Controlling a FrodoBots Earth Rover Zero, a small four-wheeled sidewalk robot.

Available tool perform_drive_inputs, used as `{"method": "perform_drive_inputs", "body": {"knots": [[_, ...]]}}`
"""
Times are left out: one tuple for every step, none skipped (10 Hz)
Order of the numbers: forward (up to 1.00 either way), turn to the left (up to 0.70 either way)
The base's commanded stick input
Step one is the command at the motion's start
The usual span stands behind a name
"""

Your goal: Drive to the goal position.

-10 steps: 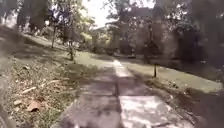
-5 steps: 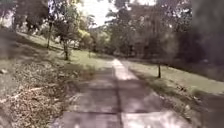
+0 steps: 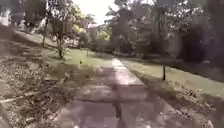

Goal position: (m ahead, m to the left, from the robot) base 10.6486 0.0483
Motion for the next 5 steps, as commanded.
{"method": "perform_drive_inputs", "body": {"knots": [[1.00, 0.00], [1.00, 0.00], [1.00, 0.00], [1.00, 0.00], [1.00, 0.00]]}}
